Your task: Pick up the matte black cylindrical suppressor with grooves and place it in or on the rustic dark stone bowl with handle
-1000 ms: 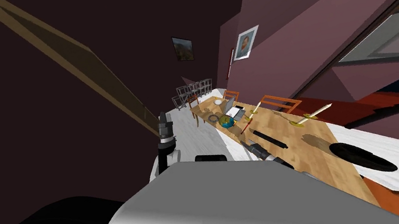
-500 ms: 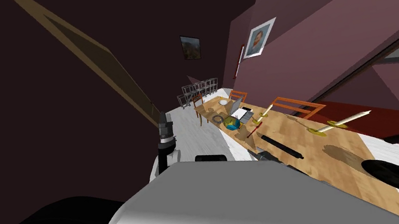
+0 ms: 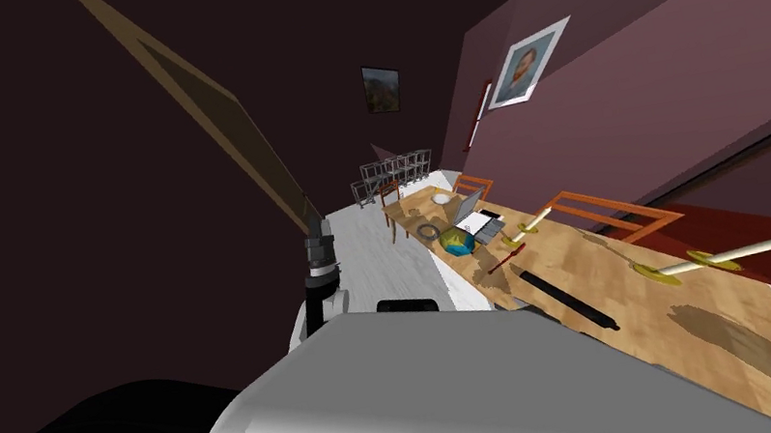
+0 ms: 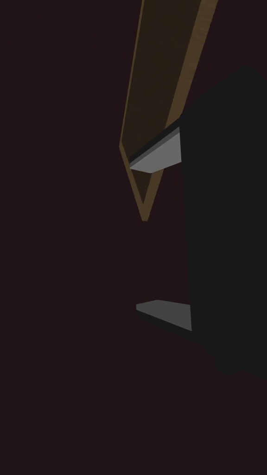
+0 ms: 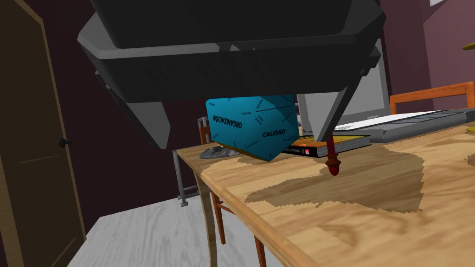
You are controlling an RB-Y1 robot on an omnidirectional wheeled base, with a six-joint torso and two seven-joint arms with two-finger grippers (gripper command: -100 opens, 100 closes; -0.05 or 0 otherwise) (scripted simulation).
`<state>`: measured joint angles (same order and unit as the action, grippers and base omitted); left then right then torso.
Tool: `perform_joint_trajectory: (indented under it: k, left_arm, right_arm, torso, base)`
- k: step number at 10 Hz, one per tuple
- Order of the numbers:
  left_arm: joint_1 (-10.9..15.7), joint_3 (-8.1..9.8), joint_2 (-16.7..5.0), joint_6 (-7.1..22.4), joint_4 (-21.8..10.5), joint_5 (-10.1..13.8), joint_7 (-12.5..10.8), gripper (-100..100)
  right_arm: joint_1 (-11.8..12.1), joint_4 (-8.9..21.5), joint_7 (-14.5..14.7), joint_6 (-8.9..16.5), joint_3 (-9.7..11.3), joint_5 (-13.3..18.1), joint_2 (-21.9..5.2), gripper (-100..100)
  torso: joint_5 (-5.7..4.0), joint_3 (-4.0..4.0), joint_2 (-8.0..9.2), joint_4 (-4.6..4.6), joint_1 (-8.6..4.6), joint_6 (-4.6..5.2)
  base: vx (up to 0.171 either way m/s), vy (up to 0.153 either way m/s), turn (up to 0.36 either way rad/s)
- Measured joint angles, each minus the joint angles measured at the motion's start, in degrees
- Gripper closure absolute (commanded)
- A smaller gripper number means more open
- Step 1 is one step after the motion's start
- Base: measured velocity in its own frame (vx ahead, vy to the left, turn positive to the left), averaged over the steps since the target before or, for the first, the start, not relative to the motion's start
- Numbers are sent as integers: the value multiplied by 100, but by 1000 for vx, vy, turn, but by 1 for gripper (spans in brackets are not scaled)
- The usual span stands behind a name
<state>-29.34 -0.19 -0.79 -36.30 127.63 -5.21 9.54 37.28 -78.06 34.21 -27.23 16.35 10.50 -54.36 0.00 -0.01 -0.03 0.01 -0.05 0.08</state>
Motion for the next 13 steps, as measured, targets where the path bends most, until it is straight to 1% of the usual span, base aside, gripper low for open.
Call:
perform_joint_trajectory:
  k: [1, 2, 3, 4, 5, 6, 7, 8, 9, 10, 11, 12, 13]
  left_arm:
    - [0, 0, 0, 0, 0, 0, 0, 0]
    - [1, -1, 0, 0, 0, 0, 0, 0]
    - [0, 0, 0, 0, 0, 0, 0, 0]
    - [0, 0, 0, 0, 0, 0, 0, 0]
    - [0, 0, 0, 0, 0, 0, 0, 0]
    - [0, 0, 0, 0, 0, 0, 0, 0]
    - [1, 0, 0, 0, 0, 0, 0, 0]
    - [-1, 0, 0, 0, 0, 0, 0, 0]
    - [-1, 0, 0, 0, 0, 0, 0, 0]
    - [0, 0, 0, 0, 0, 0, 0, 0]
    - [0, 0, 0, 0, 0, 0, 0, 0]
    - [0, 0, 0, 0, 0, 0, 0, 0]
    - [0, 0, 0, 0, 0, 0, 0, 0]
  right_arm:
    - [11, 93, 11, -16, 5, 4, -23, -100]
    - [-50, 327, 27, -26, 106, 47, -125, -100]
    - [-30, 510, 59, -41, 134, 69, -177, -100]
    - [19, 629, 109, 49, 206, 113, -272, -100]
    - [-50, 843, 90, 69, 282, 133, -376, -100]
    - [-94, 1082, 49, 68, 387, 163, -543, -100]
    - [85, 1104, 103, 184, 422, 193, -688, -100]
    - [101, 1208, 139, 235, 466, 215, -751, -100]
    - [75, 1359, 163, 226, 493, 234, -729, -100]
    - [88, 1448, 172, 204, 489, 232, -738, -100]
    - [63, 1698, 198, 147, 555, 263, -787, -100]
    - [61, 1823, 193, 155, 601, 275, -853, -100]
    - [111, 1900, 178, 251, 671, 292, -962, -100]
  torso:
    - [0, 2, 4, 1, 0, 2]
    - [0, 0, 0, 1, 2, -7]
    - [0, 0, 1, 0, 0, 1]
    - [0, 0, -1, 0, 1, -3]
    - [0, -1, -1, 0, -1, -1]
    - [1, -2, -4, 0, 0, -4]
    - [1, -3, -6, -1, 2, -4]
    - [0, -2, -4, -1, 1, 3]
    - [-1, 1, 2, 1, 2, 4]
    - [0, 4, 6, 2, 2, 3]
    - [0, 2, 4, 1, 2, -2]
    - [0, 1, 1, 1, 0, 1]
    - [0, -1, -3, 0, 0, -2]
  base:
    - [13, 15, 248]
    - [16, 4, 137]
    - [19, 8, 186]
    - [17, 5, 123]
    - [22, 9, 203]
    - [30, 10, 362]
    - [24, 1, 89]
    - [11, 3, -49]
    - [0, 4, -21]
    - [7, 7, 180]
    - [14, -1, 129]
    - [24, 0, 181]
    - [22, -7, 107]
